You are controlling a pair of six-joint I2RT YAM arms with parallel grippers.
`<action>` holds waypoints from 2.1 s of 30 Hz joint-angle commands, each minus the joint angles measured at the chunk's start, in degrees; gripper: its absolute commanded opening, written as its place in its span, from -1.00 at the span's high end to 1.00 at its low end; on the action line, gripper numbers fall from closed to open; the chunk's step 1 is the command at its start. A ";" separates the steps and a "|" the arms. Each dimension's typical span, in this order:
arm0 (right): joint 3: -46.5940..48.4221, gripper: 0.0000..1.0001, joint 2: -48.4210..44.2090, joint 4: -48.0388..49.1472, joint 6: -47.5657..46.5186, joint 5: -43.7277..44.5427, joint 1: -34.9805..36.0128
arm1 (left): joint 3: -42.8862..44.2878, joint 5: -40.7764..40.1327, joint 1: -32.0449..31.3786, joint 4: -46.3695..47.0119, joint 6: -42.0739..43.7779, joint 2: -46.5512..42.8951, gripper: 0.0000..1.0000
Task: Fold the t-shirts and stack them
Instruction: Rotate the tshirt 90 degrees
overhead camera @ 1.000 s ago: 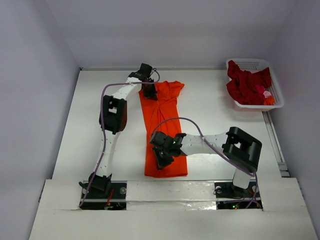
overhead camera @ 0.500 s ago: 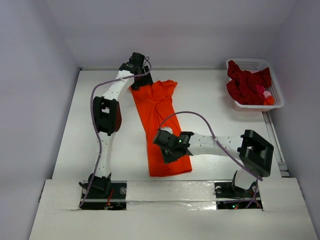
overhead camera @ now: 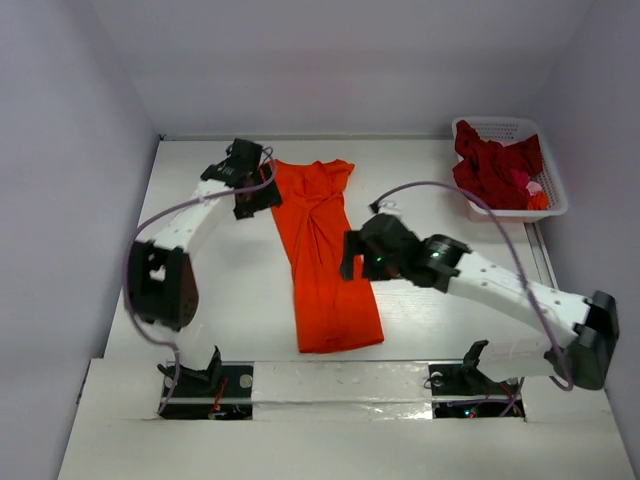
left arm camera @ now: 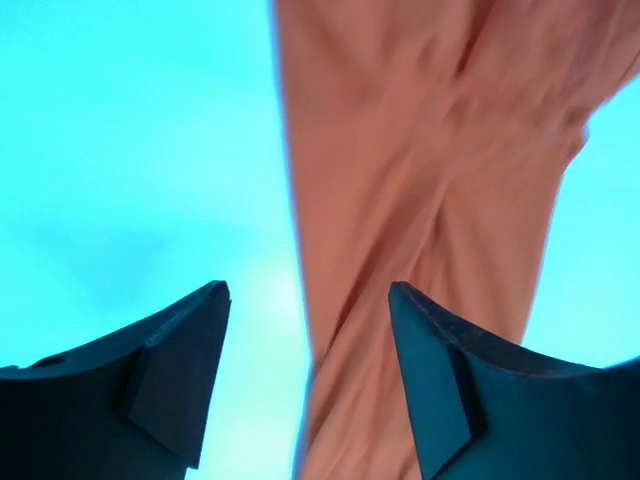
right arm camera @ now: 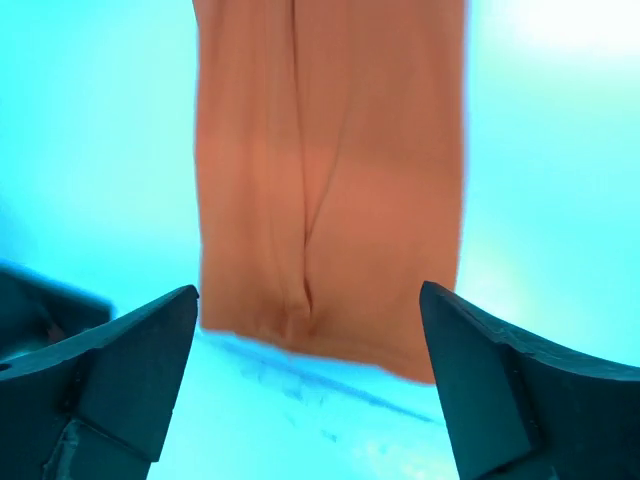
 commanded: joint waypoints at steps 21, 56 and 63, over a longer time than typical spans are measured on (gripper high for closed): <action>-12.52 -0.68 -6.98 5.69 -4.45 -18.59 -16.47 | -51.99 25.01 -8.35 -1.85 -14.03 -49.13 -0.94; -25.80 -0.48 -10.76 7.44 -1.90 -35.47 -17.70 | -56.84 18.26 -29.46 2.81 -28.62 -37.99 -0.58; -23.42 -0.48 -6.28 7.43 -2.52 -36.61 -17.70 | -55.85 17.46 -29.98 4.38 -28.53 -34.12 -0.55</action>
